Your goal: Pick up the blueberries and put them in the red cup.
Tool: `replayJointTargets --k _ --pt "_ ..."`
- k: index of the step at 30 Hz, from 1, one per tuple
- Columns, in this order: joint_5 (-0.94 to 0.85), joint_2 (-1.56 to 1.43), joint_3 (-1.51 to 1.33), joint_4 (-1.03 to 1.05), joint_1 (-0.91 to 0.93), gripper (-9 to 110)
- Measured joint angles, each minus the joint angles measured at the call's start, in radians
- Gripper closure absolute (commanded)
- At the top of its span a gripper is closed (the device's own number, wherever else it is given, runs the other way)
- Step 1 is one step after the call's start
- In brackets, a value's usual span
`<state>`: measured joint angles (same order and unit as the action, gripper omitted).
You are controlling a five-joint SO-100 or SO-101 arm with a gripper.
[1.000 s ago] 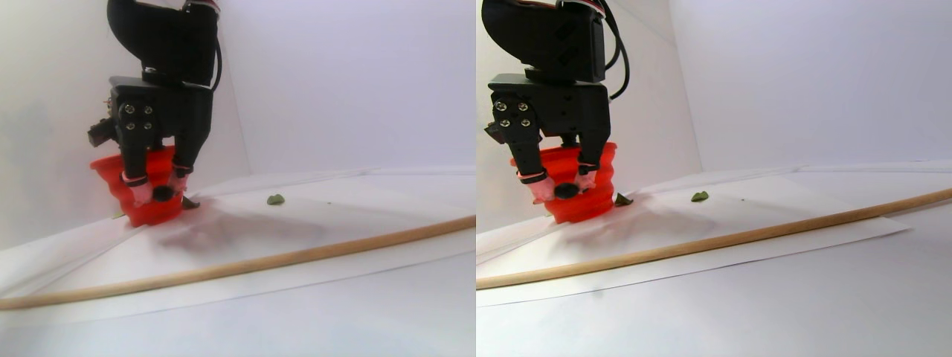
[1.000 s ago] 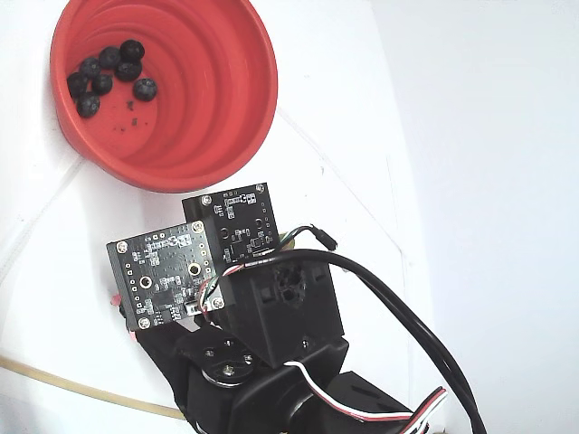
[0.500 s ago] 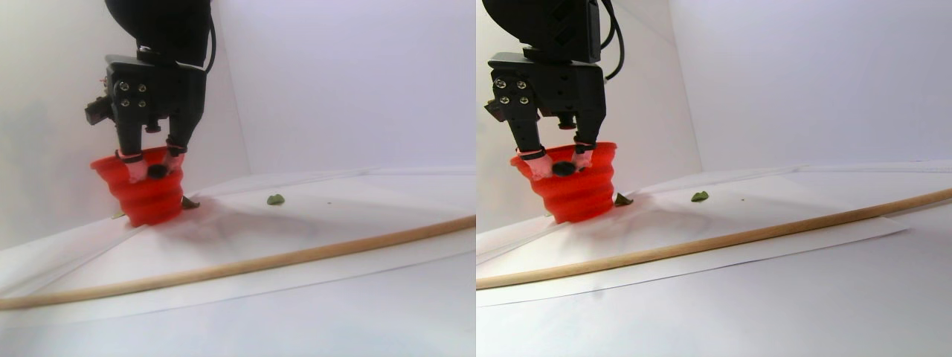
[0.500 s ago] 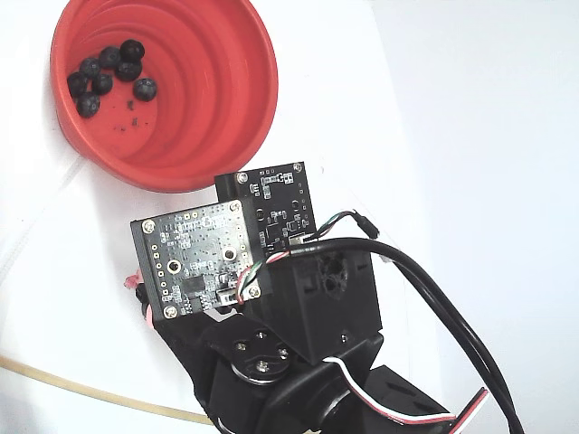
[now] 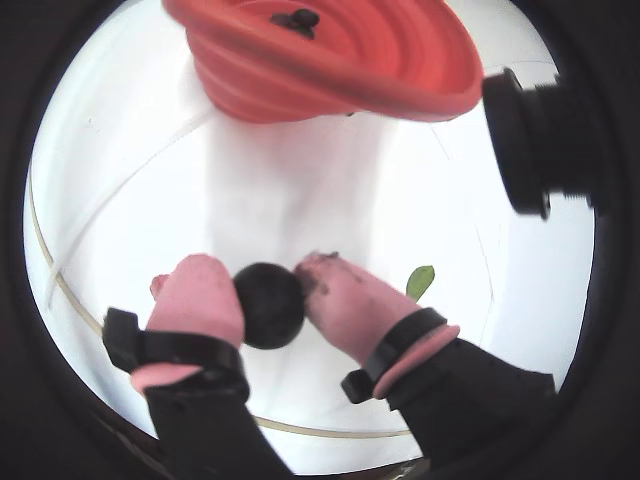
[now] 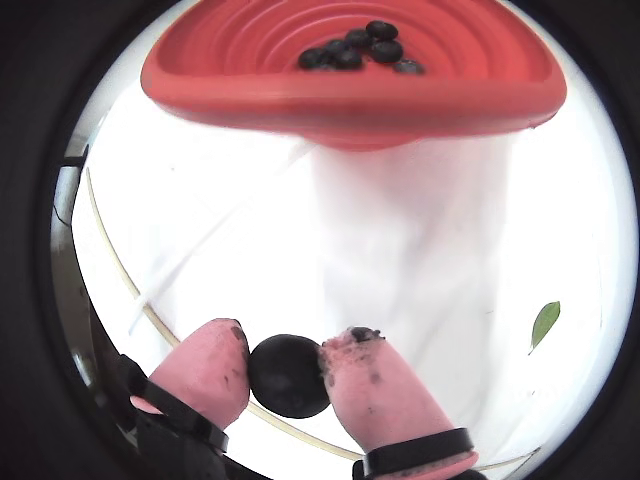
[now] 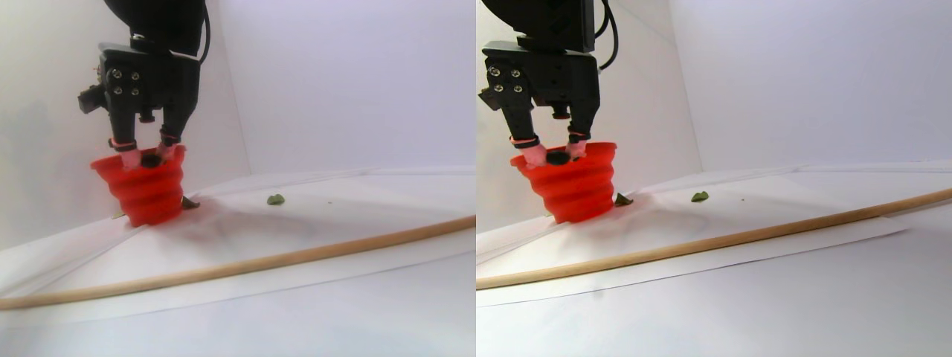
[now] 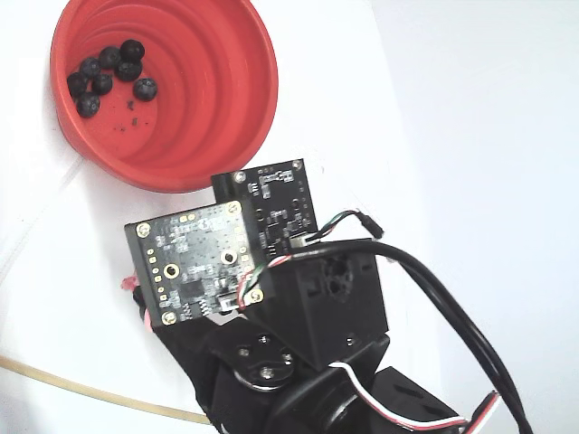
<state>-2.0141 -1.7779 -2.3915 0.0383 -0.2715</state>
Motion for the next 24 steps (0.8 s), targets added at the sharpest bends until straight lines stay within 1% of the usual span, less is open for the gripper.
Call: replayJointTargets --k 13,20,24 --pt "0.023 -0.066 0.031 0.040 -0.012 89" --pt "0.041 -0.066 0.075 0.040 -0.021 89" --pt "0.046 -0.066 0.100 0.003 -0.037 89"
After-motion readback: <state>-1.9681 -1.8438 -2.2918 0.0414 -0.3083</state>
